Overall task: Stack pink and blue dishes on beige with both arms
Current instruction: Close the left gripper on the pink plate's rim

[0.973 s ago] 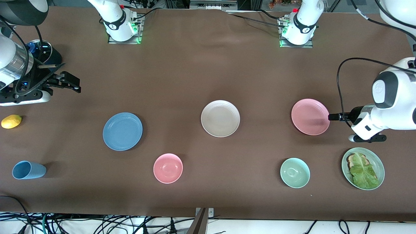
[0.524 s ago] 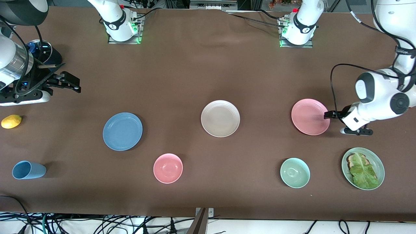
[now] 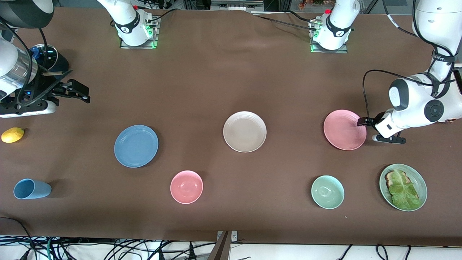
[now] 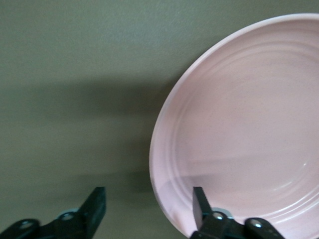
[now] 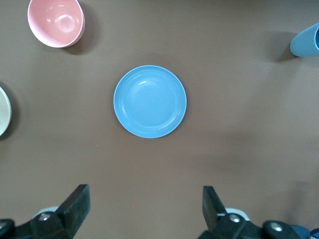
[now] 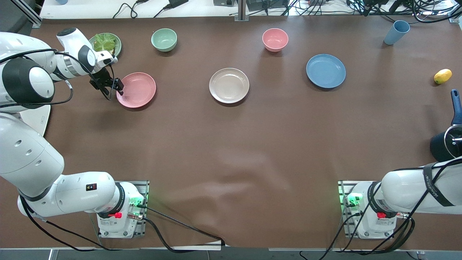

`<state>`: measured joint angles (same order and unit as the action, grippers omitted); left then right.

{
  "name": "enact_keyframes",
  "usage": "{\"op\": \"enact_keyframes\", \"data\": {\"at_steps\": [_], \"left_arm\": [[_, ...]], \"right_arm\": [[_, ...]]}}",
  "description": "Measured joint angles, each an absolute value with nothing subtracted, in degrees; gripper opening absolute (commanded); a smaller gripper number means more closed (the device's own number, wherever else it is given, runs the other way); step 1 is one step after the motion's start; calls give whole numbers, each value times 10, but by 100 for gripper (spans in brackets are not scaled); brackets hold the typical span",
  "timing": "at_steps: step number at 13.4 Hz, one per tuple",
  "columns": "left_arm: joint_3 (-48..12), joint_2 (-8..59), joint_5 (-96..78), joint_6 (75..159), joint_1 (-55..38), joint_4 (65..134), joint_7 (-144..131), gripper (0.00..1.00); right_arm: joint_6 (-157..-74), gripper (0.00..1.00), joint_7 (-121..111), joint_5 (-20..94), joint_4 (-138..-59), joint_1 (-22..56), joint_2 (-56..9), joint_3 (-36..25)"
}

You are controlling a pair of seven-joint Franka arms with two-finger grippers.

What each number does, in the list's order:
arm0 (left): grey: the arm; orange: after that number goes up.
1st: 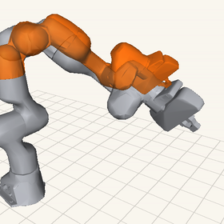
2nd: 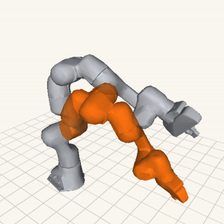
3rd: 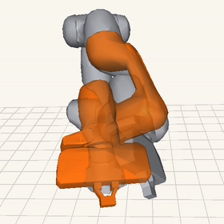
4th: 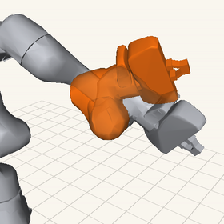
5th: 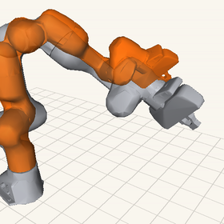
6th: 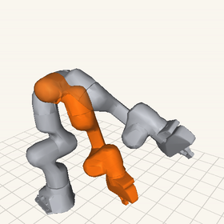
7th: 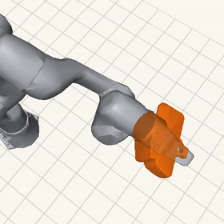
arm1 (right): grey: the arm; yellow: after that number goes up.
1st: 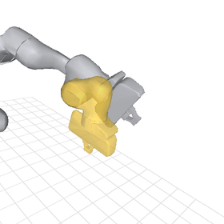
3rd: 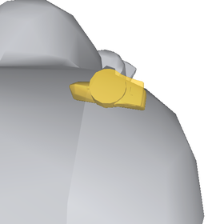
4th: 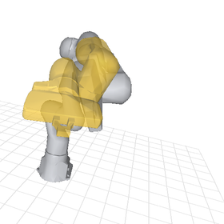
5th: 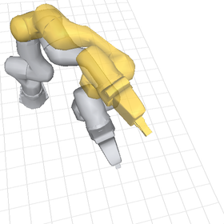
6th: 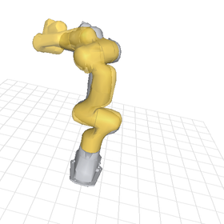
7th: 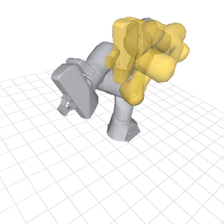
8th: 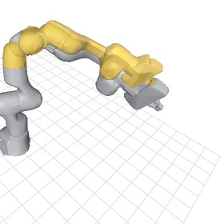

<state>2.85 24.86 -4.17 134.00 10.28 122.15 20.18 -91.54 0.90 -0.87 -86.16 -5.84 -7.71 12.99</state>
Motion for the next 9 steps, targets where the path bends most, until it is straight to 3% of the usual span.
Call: {"op": "enact_keyframes", "data": {"at_steps": [1, 9], "left_arm": [[28, 251, -56, 1340, 105, 1221, 208, 1], [24, 251, -95, 1308, 104, 1202, 210, 0]], "right_arm": [[-915, 100, 9, -9, -862, -58, -77, 130], [-915, 100, 9, -8, -862, -58, -77, 130]]}}
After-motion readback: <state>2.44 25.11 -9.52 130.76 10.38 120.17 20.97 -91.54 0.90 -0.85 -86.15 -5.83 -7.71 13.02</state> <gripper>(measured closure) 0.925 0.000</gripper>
